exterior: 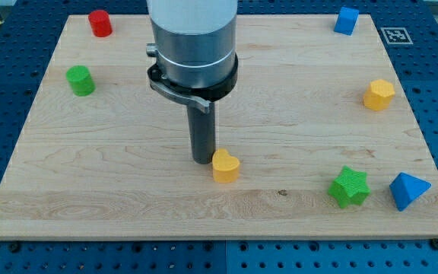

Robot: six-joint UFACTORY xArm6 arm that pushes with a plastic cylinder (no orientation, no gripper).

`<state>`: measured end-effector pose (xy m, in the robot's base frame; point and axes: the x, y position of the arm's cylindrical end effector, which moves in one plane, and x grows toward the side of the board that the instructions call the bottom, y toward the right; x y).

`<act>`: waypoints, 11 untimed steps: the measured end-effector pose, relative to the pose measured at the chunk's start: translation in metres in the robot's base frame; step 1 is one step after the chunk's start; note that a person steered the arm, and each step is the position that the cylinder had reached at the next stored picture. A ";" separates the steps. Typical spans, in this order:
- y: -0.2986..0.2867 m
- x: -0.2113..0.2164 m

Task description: Slide the yellow heart towards green star

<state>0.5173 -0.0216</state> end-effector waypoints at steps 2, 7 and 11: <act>0.019 0.010; 0.027 0.031; 0.079 0.006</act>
